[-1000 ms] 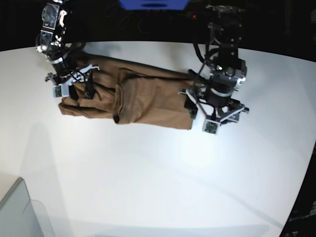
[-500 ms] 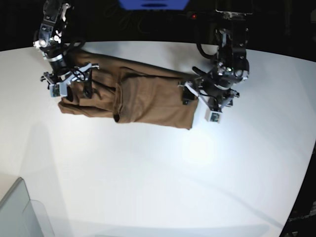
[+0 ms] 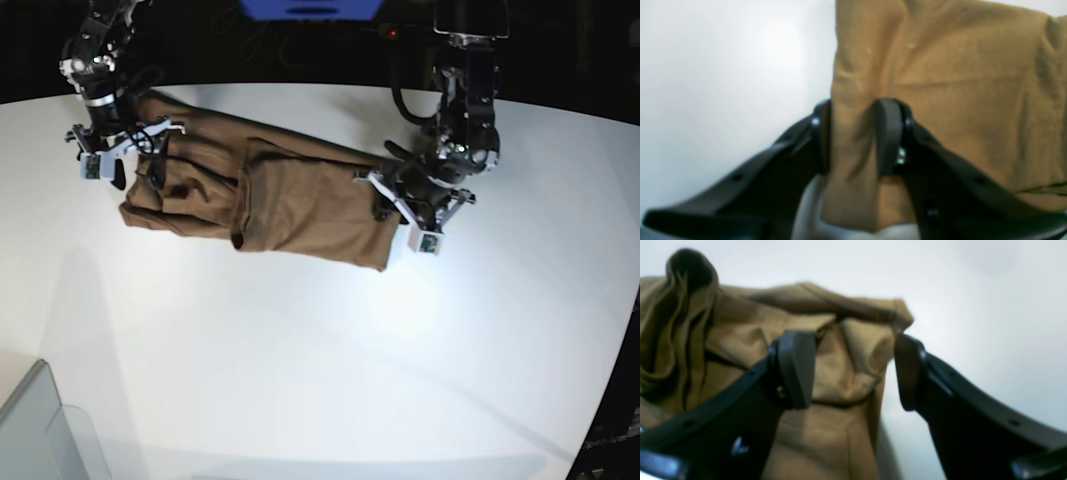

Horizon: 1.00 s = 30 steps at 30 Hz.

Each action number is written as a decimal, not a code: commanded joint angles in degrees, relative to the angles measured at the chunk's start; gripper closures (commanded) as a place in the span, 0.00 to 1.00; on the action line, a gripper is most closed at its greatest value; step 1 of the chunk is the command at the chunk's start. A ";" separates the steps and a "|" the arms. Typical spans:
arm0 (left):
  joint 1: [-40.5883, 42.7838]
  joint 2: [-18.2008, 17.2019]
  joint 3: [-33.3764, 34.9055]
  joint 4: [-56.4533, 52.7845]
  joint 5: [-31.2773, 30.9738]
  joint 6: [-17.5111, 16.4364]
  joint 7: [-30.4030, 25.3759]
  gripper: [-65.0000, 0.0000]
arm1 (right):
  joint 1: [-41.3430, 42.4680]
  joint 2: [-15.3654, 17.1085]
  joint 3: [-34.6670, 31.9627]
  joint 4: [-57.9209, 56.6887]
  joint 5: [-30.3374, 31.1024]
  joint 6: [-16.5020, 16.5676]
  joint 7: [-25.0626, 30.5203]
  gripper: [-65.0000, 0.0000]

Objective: Layout the t-shirt on the table in an organized manner, then fold the t-shirt properly
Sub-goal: 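Regrasp the folded end with the right gripper and press it down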

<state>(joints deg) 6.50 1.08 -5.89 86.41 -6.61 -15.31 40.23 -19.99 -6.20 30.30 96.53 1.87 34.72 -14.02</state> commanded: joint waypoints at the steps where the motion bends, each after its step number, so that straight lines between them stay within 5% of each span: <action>1: 0.31 -0.33 -0.22 0.49 1.29 0.32 1.40 0.75 | 0.25 0.17 -0.02 0.22 0.64 0.14 -0.35 0.41; 5: 2.51 -1.39 -0.31 0.93 1.21 0.32 1.40 0.77 | 0.43 0.17 -0.02 -1.37 0.99 0.14 -4.13 0.41; 19: 7.43 -1.04 -6.64 7.79 1.21 0.32 1.40 0.77 | 2.89 0.26 -5.12 -7.78 0.64 0.14 -4.13 0.43; 23: 8.31 -1.04 -6.72 7.79 1.21 0.32 1.49 0.77 | 3.33 0.44 -7.23 -8.84 0.64 0.14 -4.13 0.63; 27: 9.01 -0.95 -6.72 8.23 1.21 0.32 1.49 0.77 | 3.24 0.53 -8.81 -8.66 0.64 0.14 -4.22 1.00; 30: 9.54 -0.95 -6.72 8.23 1.21 0.32 1.49 0.77 | 3.15 0.26 -9.07 -7.61 0.99 0.14 -4.22 1.00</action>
<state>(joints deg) 15.42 0.16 -12.56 94.19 -6.28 -15.44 40.23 -16.62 -5.78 21.34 88.18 3.25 34.70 -17.32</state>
